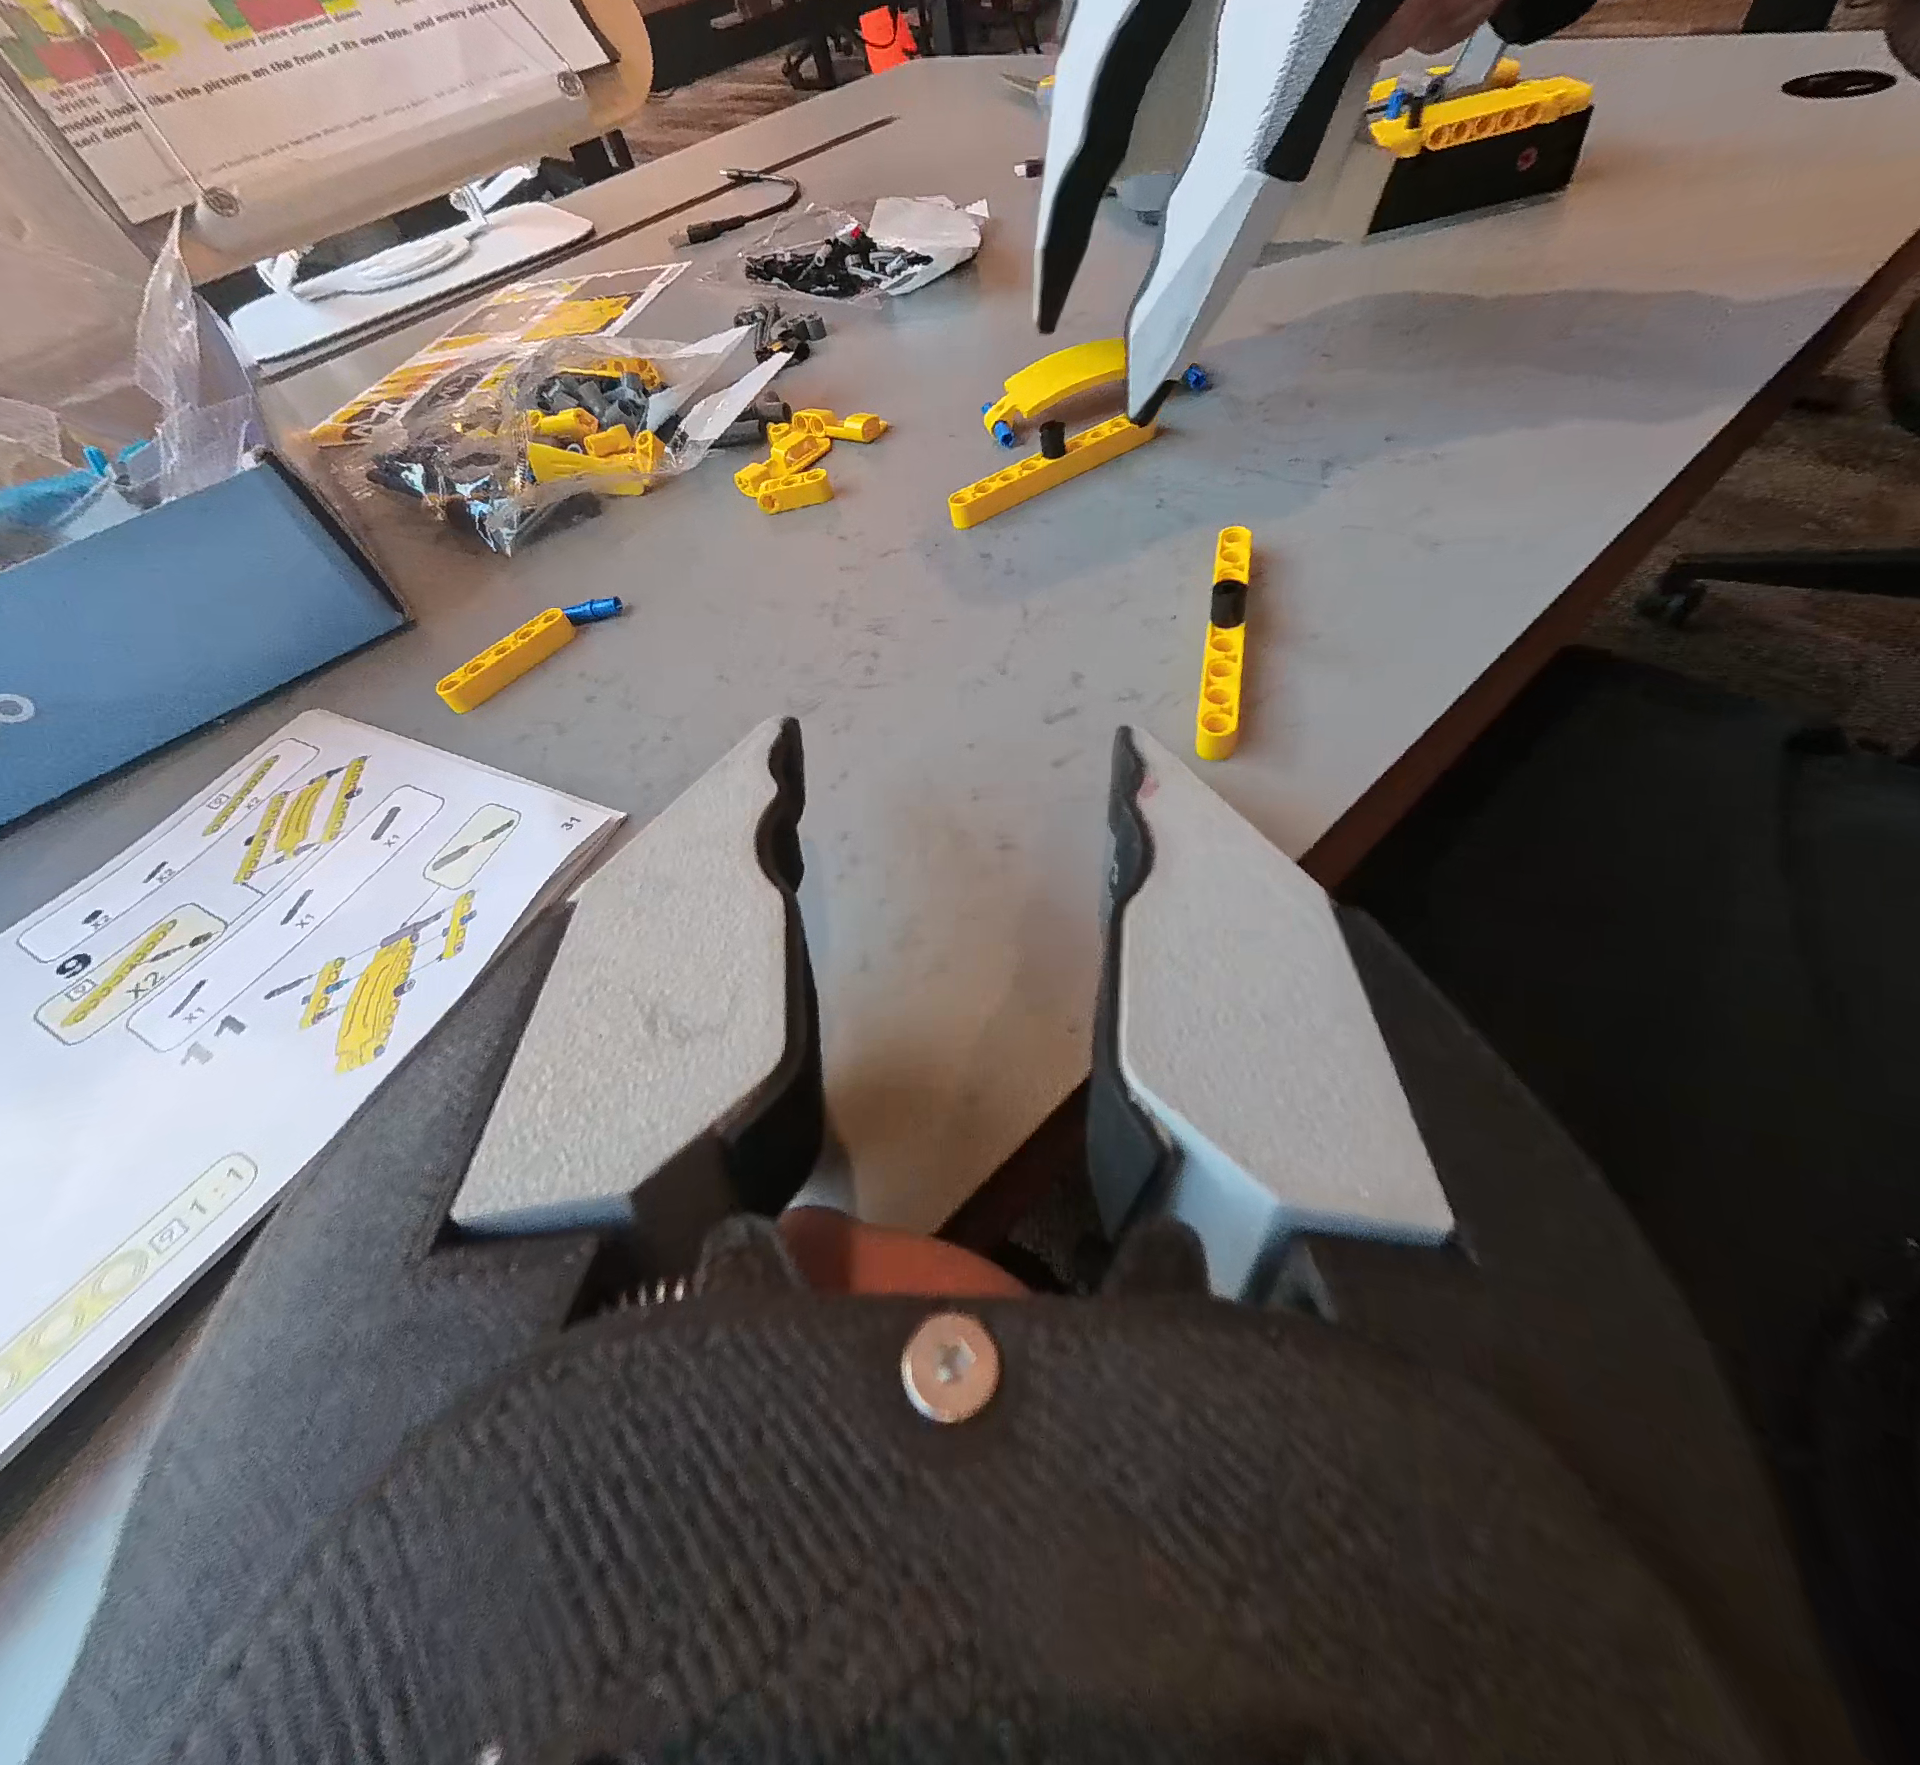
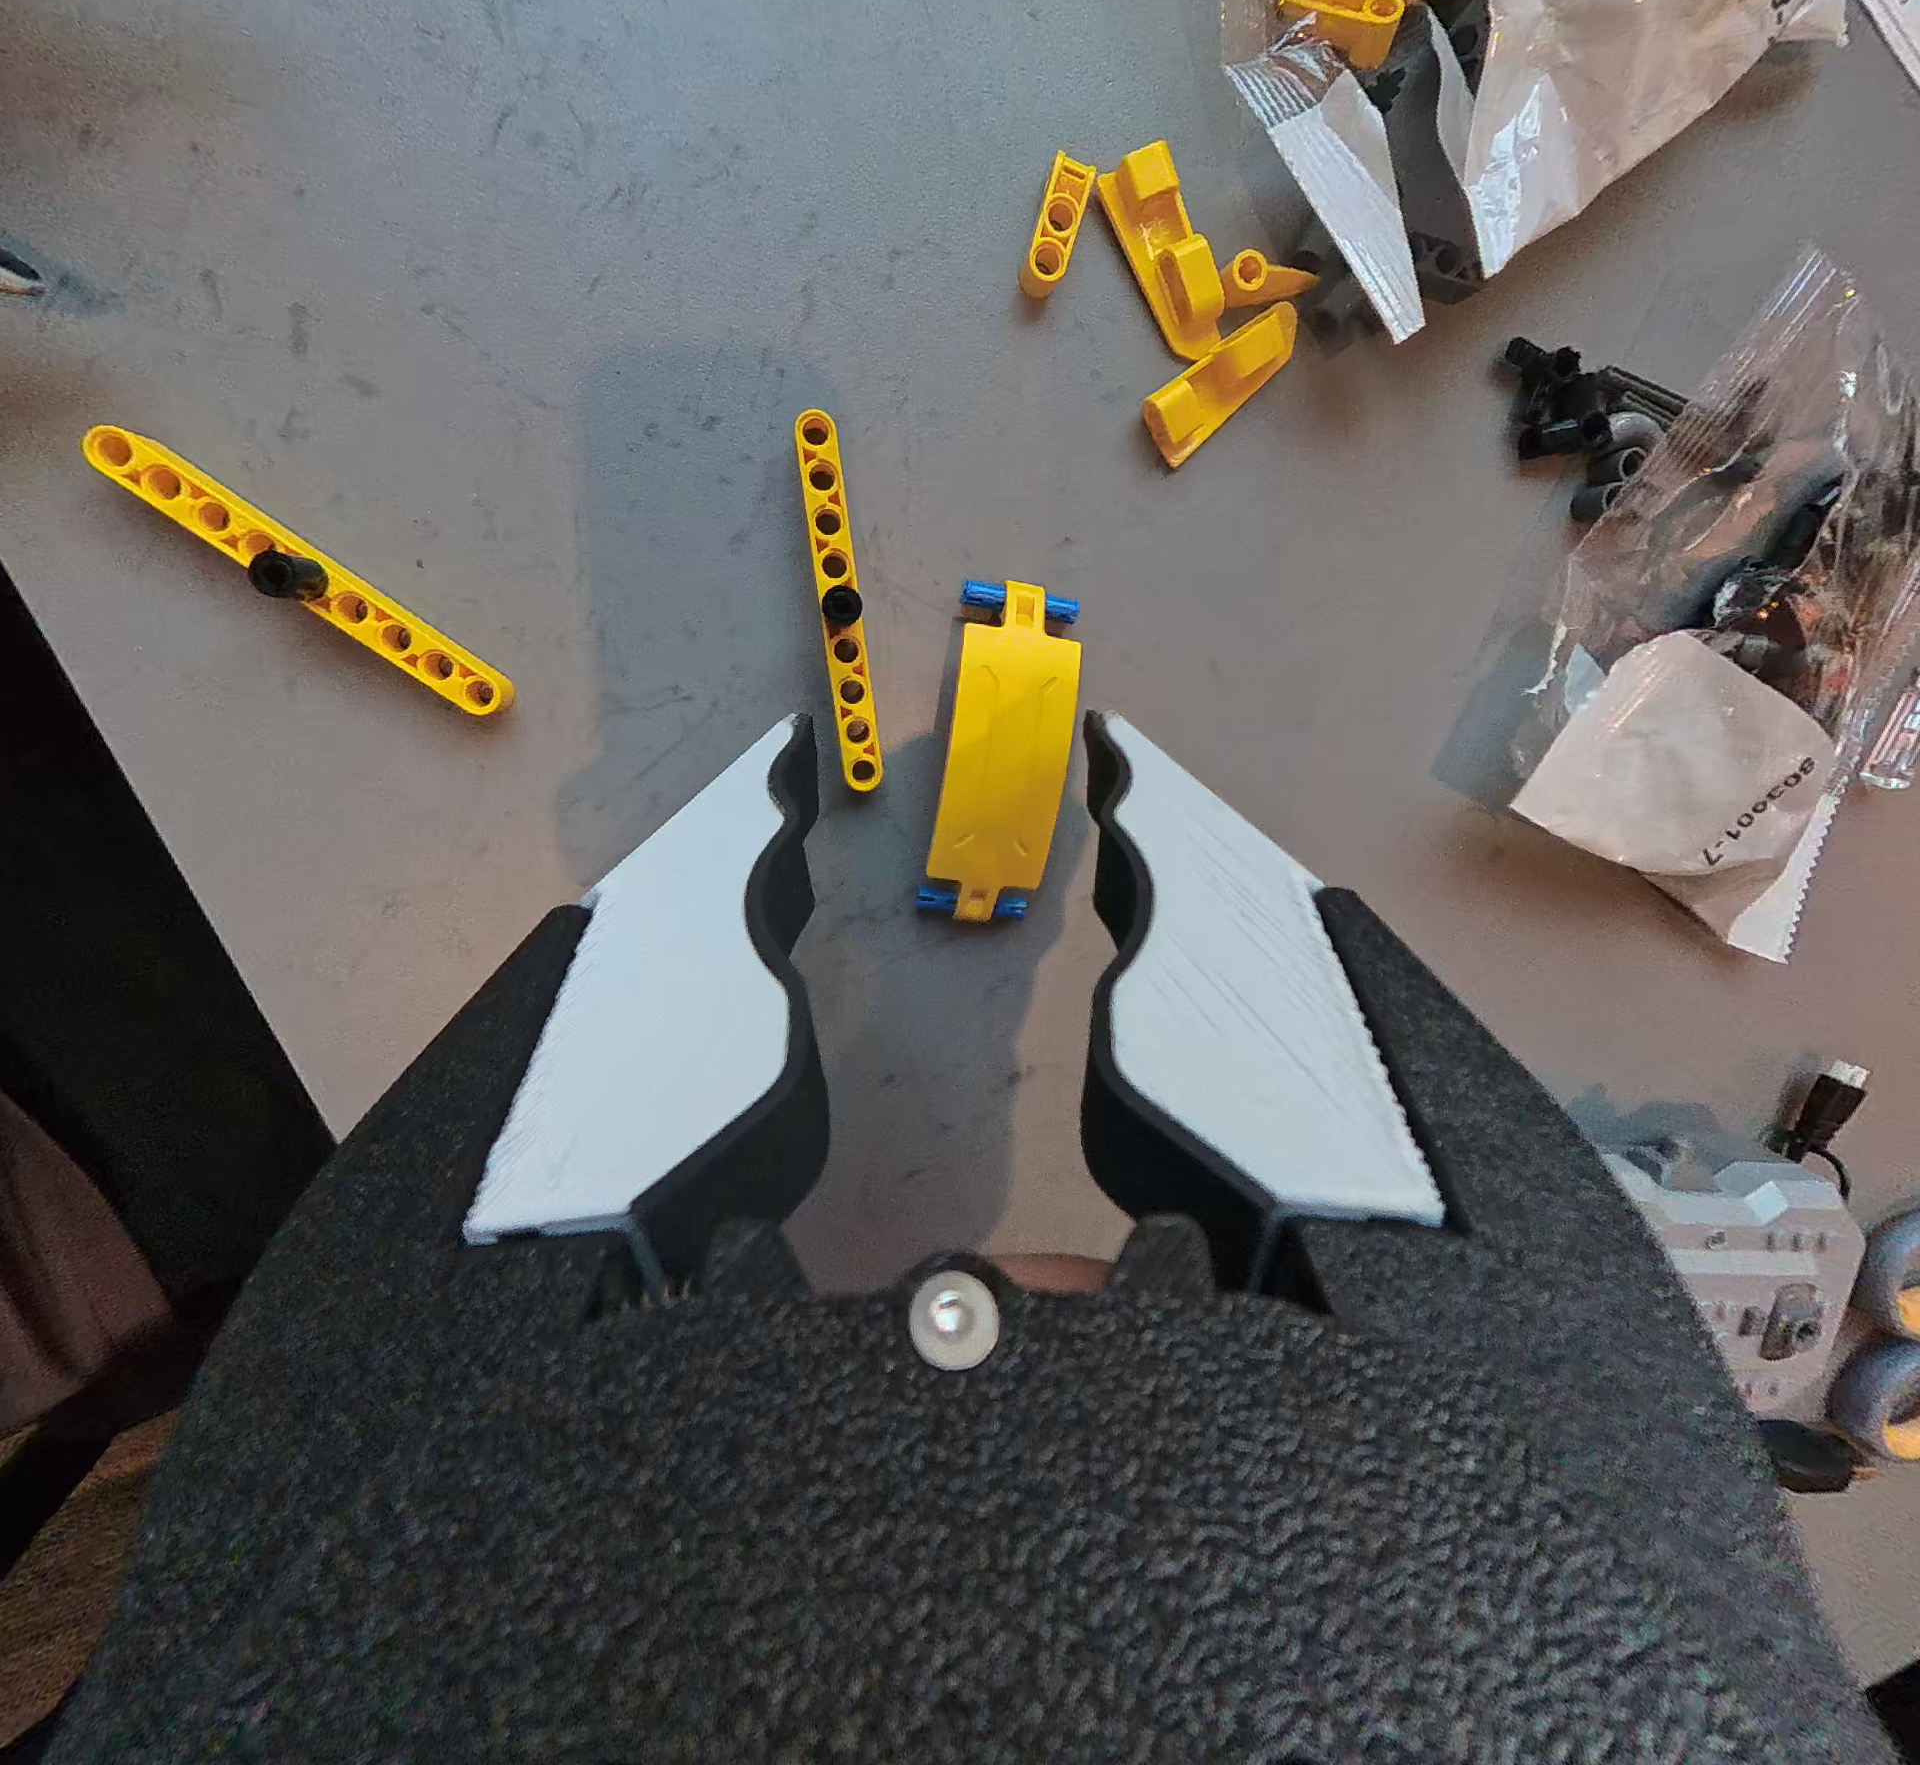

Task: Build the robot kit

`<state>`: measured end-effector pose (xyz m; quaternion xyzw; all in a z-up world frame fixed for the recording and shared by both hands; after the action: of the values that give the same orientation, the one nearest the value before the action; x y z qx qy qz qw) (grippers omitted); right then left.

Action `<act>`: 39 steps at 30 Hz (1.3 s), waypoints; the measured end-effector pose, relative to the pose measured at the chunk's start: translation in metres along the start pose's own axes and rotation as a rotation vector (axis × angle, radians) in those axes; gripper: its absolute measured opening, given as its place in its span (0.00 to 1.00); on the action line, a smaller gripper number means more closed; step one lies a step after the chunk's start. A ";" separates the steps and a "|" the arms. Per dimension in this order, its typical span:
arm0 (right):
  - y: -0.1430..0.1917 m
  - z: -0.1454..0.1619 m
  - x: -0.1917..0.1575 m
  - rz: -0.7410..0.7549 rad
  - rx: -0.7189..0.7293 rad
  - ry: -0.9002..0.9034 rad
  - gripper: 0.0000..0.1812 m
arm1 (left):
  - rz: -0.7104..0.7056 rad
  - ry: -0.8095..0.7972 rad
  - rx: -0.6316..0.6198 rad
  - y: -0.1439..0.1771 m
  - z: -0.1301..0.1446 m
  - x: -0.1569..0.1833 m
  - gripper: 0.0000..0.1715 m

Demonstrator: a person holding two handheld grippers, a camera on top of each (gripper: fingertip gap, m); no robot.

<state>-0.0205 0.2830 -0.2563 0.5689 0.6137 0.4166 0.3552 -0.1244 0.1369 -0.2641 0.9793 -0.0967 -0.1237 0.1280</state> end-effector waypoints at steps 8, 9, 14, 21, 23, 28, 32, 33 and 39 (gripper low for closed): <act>-0.001 0.001 -0.010 -0.006 0.012 -0.001 0.17 | -0.001 -0.070 -0.024 -0.002 0.003 0.005 0.34; 0.000 0.002 -0.010 0.009 0.004 -0.002 0.20 | -0.001 -0.073 -0.024 -0.002 0.003 0.005 0.34; 0.006 -0.003 -0.013 0.034 0.034 -0.005 0.22 | 0.008 -0.064 -0.018 -0.001 0.002 0.005 0.34; -0.005 0.005 -0.003 0.051 -0.003 -0.028 0.26 | 0.018 -0.062 -0.012 0.000 0.002 0.005 0.33; -0.003 0.005 0.001 0.056 0.011 -0.042 0.18 | 0.020 -0.048 -0.007 0.000 0.001 0.004 0.32; -0.002 0.006 0.007 0.067 0.015 -0.054 0.13 | 0.021 -0.032 -0.001 0.000 0.000 0.003 0.31; 0.002 0.005 0.006 0.075 0.007 -0.053 0.20 | 0.017 -0.040 -0.001 0.000 0.001 0.003 0.31; 0.006 0.002 0.004 0.074 0.013 -0.053 0.22 | 0.016 -0.039 -0.001 0.000 0.001 0.003 0.31; 0.058 -0.040 -0.021 0.113 0.200 0.002 0.23 | 0.010 -0.038 0.003 0.000 0.000 0.002 0.31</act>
<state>-0.0310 0.2581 -0.1880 0.6348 0.6197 0.3730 0.2719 -0.1224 0.1363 -0.2651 0.9764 -0.1041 -0.1416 0.1251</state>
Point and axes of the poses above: each gripper's, where its closed fingertips meet, y back along the fingers, z out of its underside, x = y × z across the jaws, the point moved 3 cm from there along y, back along the fingers, and after that the axes turned 8 degrees about -z, right-handed, at the moved point
